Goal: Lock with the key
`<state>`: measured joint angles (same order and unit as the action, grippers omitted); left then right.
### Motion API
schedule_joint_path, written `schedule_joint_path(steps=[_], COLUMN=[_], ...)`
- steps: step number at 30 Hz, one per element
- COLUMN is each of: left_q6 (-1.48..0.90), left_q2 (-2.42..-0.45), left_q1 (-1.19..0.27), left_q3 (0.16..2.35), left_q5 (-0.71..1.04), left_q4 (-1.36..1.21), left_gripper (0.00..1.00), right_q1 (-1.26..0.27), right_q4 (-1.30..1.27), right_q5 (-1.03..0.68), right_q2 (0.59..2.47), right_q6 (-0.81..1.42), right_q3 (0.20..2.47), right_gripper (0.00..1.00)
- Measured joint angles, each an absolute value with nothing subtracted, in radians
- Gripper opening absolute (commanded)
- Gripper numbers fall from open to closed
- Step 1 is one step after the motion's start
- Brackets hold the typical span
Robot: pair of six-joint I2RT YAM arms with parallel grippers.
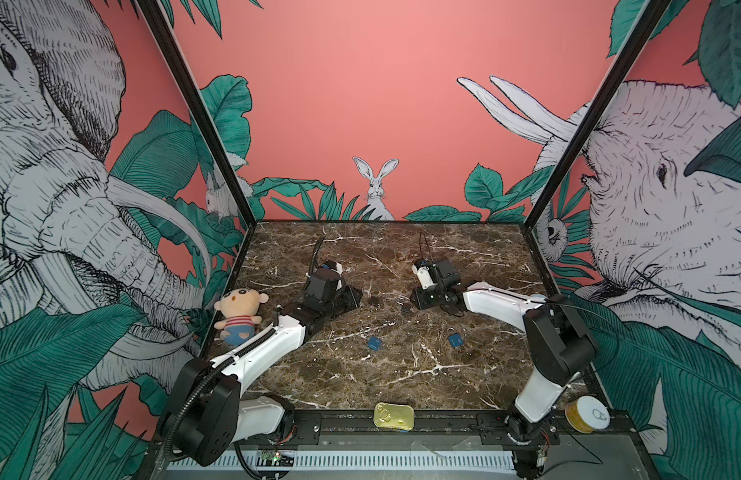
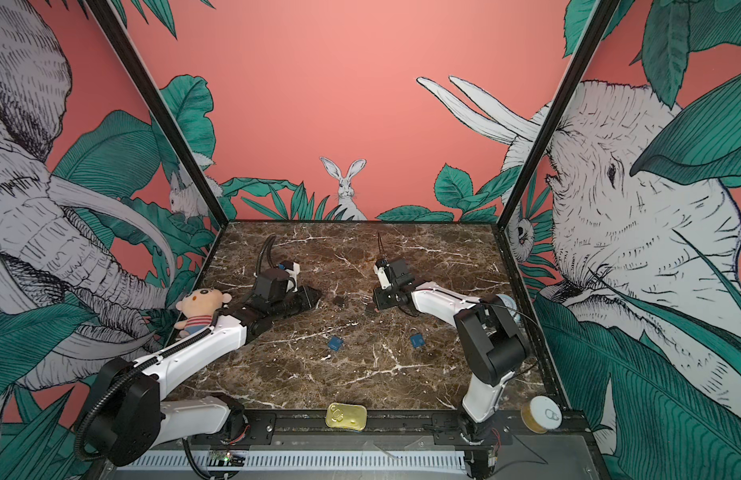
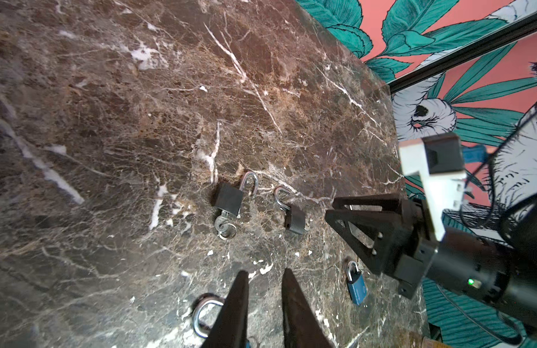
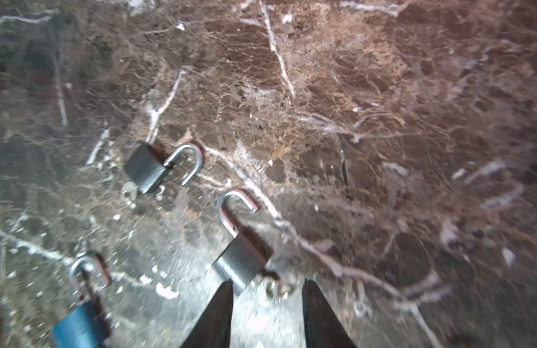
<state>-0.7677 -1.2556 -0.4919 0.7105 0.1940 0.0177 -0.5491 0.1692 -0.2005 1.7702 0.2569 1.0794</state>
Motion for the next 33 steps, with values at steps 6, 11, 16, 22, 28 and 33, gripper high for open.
schedule_joint_path(steps=[6,11,16,22,28,33], left_q6=[-0.767,-0.767,-0.767,-0.767,-0.767,-0.768], left_q2=[-1.261,-1.272,-1.284,-1.29,-1.29,-1.29], left_q1=[-0.469,-0.462,-0.462,-0.461,-0.461,-0.461], left_q3=[0.706,0.706,0.706,0.704,0.702,0.691], left_q5=[0.203,0.211,0.22,0.227,0.228,0.228], left_q4=[0.019,0.018,0.017,0.017,0.015,0.009], left_gripper=[0.23,0.23,0.23,0.23,0.23,0.23], right_q1=[-0.55,-0.55,-0.553,-0.562,-0.585,-0.604], right_q4=[0.148,0.132,0.092,0.049,0.043,0.054], right_q5=[-0.225,-0.249,-0.275,-0.296,-0.3,-0.303], right_q2=[1.864,1.878,1.876,1.861,1.833,1.804], right_q6=[0.258,0.266,0.289,0.315,0.333,0.345], right_q3=[1.129,1.127,1.08,1.043,1.008,0.984], right_gripper=[0.38,0.41,0.42,0.42,0.42,0.42])
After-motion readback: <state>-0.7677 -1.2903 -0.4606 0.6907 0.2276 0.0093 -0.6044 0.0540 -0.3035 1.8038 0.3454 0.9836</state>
